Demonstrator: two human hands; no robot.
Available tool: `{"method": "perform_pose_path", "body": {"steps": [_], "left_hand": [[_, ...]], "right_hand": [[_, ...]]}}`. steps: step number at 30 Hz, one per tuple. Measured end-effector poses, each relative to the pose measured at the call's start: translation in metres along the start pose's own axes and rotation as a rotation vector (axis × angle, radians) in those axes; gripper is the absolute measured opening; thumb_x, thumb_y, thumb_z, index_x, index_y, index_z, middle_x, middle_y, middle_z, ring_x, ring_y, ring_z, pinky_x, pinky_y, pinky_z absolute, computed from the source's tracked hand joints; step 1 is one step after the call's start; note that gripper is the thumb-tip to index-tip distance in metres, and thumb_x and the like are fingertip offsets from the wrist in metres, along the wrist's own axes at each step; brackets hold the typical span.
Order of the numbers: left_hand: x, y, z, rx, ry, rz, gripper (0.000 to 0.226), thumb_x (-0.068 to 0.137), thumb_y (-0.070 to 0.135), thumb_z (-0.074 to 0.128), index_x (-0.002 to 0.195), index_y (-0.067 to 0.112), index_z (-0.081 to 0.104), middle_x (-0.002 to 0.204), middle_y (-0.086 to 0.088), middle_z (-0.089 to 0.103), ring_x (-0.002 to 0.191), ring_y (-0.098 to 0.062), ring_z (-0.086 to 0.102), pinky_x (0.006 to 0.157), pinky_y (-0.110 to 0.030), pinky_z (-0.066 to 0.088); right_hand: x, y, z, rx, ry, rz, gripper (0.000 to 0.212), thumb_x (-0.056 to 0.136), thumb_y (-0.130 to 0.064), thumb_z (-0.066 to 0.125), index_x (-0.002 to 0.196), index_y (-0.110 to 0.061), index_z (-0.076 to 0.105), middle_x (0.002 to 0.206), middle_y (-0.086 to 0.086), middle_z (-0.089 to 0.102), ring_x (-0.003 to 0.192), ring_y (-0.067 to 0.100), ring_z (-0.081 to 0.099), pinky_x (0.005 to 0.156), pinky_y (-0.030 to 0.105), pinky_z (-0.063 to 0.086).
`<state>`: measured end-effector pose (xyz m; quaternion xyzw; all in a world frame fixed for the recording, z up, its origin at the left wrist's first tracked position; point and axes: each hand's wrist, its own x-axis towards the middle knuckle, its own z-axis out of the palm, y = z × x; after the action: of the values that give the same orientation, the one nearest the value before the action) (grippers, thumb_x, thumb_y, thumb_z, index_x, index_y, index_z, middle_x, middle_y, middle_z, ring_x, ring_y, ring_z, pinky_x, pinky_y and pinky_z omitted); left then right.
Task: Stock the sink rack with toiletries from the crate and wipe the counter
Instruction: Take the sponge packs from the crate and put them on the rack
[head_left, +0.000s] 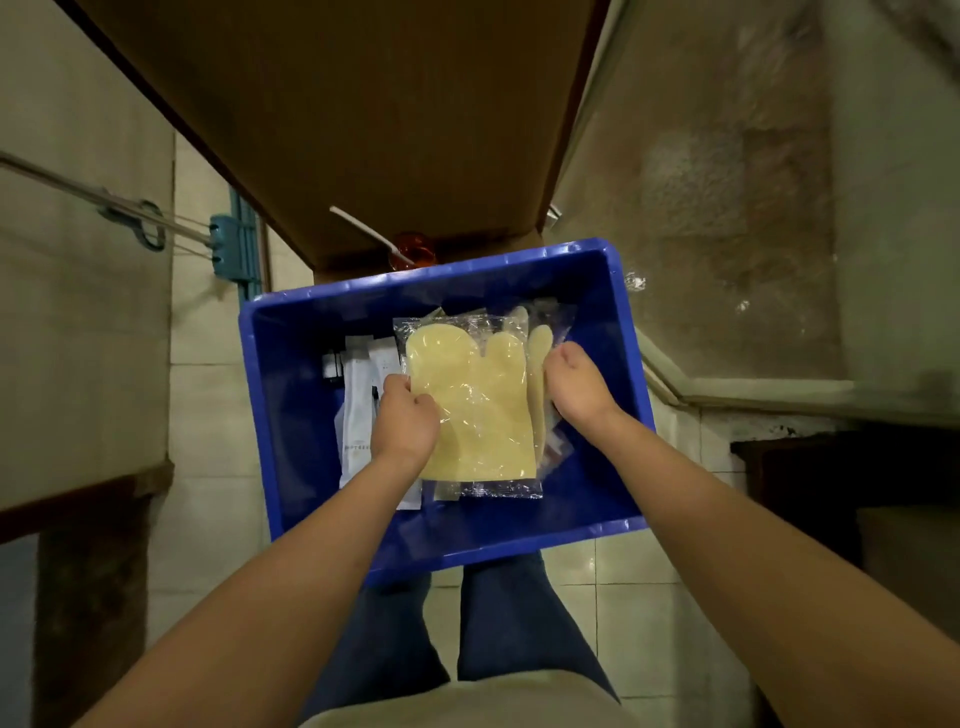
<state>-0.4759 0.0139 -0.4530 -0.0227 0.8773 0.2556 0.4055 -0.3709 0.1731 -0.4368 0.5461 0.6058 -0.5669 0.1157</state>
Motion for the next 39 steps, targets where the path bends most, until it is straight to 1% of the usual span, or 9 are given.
{"method": "perform_pose_path", "body": {"steps": [4, 10, 14, 18, 21, 26, 31, 34, 39], "left_hand": [[-0.032, 0.005, -0.034, -0.043, -0.003, 0.098, 0.014, 0.098, 0.009, 0.034, 0.108, 0.009, 0.044, 0.073, 0.002, 0.045, 0.06, -0.013, 0.041, 0.053, -0.028, 0.034], [-0.075, 0.011, -0.077, -0.177, -0.07, 0.284, 0.014, 0.098, 0.01, 0.039, 0.109, 0.012, 0.046, 0.086, -0.001, 0.053, 0.07, -0.014, 0.051, 0.062, -0.03, 0.042], [-0.101, 0.02, -0.098, -0.152, -0.088, 0.435, 0.009, 0.098, 0.011, 0.04, 0.103, 0.013, 0.047, 0.086, 0.0, 0.05, 0.073, -0.015, 0.049, 0.061, -0.028, 0.039], [-0.124, 0.029, -0.109, -0.127, -0.168, 0.523, 0.009, 0.097, 0.016, 0.041, 0.101, 0.015, 0.049, 0.087, -0.002, 0.054, 0.073, -0.017, 0.051, 0.067, -0.034, 0.041], [-0.142, 0.036, -0.109, -0.119, -0.236, 0.543, 0.009, 0.095, 0.018, 0.042, 0.098, 0.013, 0.05, 0.087, -0.004, 0.053, 0.075, -0.018, 0.05, 0.07, -0.035, 0.042], [-0.179, 0.047, -0.097, -0.066, -0.43, 0.54, 0.019, 0.096, 0.022, 0.042, 0.113, 0.017, 0.049, 0.105, -0.004, 0.055, 0.094, -0.02, 0.056, 0.083, -0.039, 0.047], [-0.215, 0.053, -0.071, -0.018, -0.518, 0.567, 0.007, 0.092, 0.02, 0.045, 0.095, 0.016, 0.051, 0.102, -0.009, 0.056, 0.09, -0.023, 0.054, 0.086, -0.041, 0.05], [-0.237, 0.056, -0.051, -0.014, -0.589, 0.546, 0.014, 0.093, 0.021, 0.043, 0.099, 0.013, 0.052, 0.096, -0.009, 0.054, 0.087, -0.024, 0.052, 0.078, -0.038, 0.047], [-0.28, 0.057, -0.017, 0.055, -0.673, 0.564, 0.023, 0.093, 0.026, 0.039, 0.106, 0.014, 0.054, 0.091, -0.01, 0.053, 0.081, -0.025, 0.05, 0.068, -0.034, 0.041]], "right_hand": [[-0.048, -0.004, 0.002, 0.176, 0.092, -0.024, 0.024, 0.09, -0.015, 0.034, 0.067, -0.02, 0.03, 0.069, -0.001, 0.034, 0.063, 0.013, 0.031, 0.057, 0.028, 0.028], [-0.127, -0.017, 0.008, 0.513, 0.176, 0.027, 0.04, 0.084, -0.008, 0.038, 0.049, -0.024, 0.032, 0.045, -0.007, 0.034, 0.041, 0.01, 0.029, 0.045, 0.026, 0.024], [-0.172, -0.019, 0.011, 0.775, 0.235, 0.026, 0.024, 0.082, -0.018, 0.048, 0.059, -0.022, 0.052, 0.058, 0.0, 0.05, 0.05, 0.017, 0.046, 0.052, 0.029, 0.038], [-0.207, -0.017, 0.005, 0.867, 0.342, -0.022, 0.029, 0.091, -0.012, 0.045, 0.063, -0.018, 0.051, 0.056, 0.0, 0.045, 0.047, 0.014, 0.039, 0.051, 0.029, 0.031], [-0.235, -0.014, -0.001, 0.954, 0.411, -0.055, 0.033, 0.095, -0.008, 0.041, 0.064, -0.015, 0.048, 0.052, -0.001, 0.04, 0.047, 0.013, 0.034, 0.05, 0.028, 0.027], [-0.277, 0.006, -0.014, 1.037, 0.503, -0.079, 0.031, 0.095, -0.012, 0.04, 0.066, -0.017, 0.048, 0.05, -0.001, 0.042, 0.047, 0.015, 0.036, 0.049, 0.029, 0.029], [-0.32, 0.032, -0.033, 1.083, 0.626, -0.084, 0.034, 0.092, -0.011, 0.038, 0.059, -0.018, 0.045, 0.055, 0.003, 0.04, 0.046, 0.017, 0.034, 0.047, 0.029, 0.023], [-0.344, 0.053, -0.046, 1.116, 0.665, -0.053, 0.036, 0.093, -0.014, 0.037, 0.059, -0.02, 0.043, 0.054, 0.0, 0.039, 0.044, 0.016, 0.033, 0.044, 0.025, 0.026], [-0.375, 0.097, -0.066, 1.198, 0.742, -0.067, 0.031, 0.091, -0.015, 0.039, 0.062, -0.02, 0.048, 0.056, 0.0, 0.044, 0.049, 0.017, 0.037, 0.05, 0.029, 0.028]]}}
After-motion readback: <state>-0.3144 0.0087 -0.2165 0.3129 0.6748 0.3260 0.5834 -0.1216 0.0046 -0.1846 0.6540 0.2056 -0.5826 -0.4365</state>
